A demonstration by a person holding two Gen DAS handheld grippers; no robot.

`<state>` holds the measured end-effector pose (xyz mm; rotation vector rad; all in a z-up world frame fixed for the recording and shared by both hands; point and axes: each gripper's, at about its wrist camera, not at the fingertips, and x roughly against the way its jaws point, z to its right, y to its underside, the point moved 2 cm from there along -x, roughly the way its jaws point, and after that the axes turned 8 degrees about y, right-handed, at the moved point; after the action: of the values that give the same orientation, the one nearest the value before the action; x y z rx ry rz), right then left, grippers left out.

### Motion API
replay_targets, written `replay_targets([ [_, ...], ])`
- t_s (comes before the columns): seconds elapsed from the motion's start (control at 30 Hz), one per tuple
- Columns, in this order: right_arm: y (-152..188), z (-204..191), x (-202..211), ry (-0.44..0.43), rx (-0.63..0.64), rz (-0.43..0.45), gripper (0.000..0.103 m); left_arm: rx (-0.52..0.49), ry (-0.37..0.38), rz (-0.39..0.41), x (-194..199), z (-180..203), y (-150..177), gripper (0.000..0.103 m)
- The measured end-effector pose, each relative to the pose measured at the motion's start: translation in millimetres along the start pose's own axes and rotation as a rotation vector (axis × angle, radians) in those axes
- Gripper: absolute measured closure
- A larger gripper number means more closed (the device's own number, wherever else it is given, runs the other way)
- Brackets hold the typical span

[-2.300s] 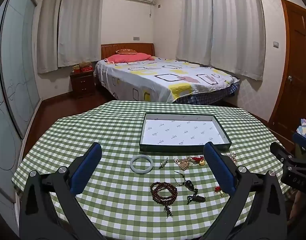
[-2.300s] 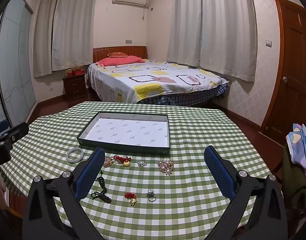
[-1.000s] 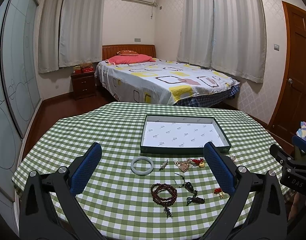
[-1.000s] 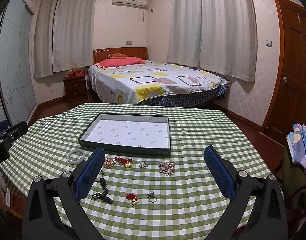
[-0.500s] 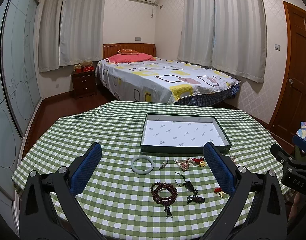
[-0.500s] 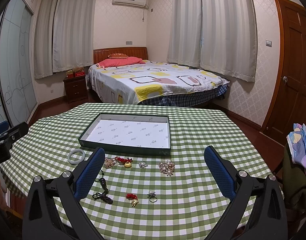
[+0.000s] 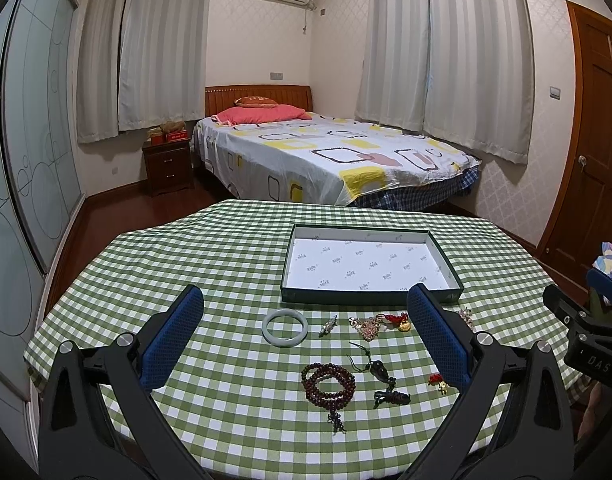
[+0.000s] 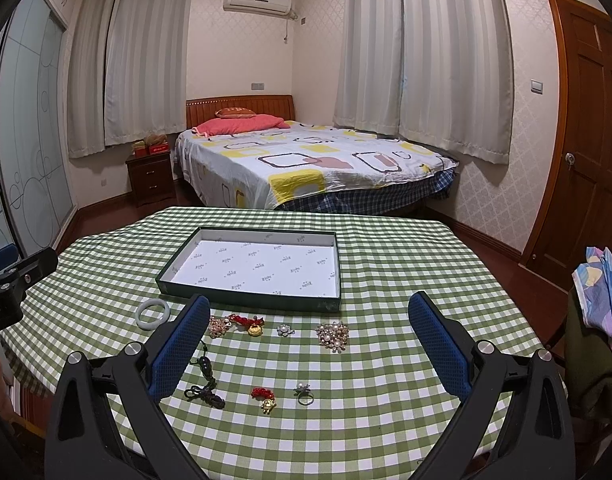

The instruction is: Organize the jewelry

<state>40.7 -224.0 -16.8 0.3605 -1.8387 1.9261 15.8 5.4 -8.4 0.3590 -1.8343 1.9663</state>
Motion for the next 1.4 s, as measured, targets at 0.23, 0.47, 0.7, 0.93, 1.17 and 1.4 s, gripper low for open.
replay_targets([
  [0.23,0,0,0,0.001,-0.001,0.0,0.006,0.0,0.0,-0.001,0,0,0,0.004],
  [0.47,-1,0,1,-0.001,0.0,0.0,0.006,0.002,-0.001,-0.004,0,0,1,0.004],
  [0.7,-1,-1,1,-0.002,0.0,-0.002,0.006,0.001,-0.001,-0.009,0,1,0,0.004],
  [0.93,5,-2,-8,-0.011,-0.002,-0.015,0.006,0.001,-0.009,-0.024,-7,-2,3,0.004],
  [1.17,36,-3,-50,-0.037,-0.02,-0.115,0.006,0.052,-0.027,-0.15,-53,-25,32,0.004],
  [1.4,80,-9,-100,-0.068,-0.009,-0.269,0.007,0.114,-0.053,-0.299,-103,-49,77,0.004],
])
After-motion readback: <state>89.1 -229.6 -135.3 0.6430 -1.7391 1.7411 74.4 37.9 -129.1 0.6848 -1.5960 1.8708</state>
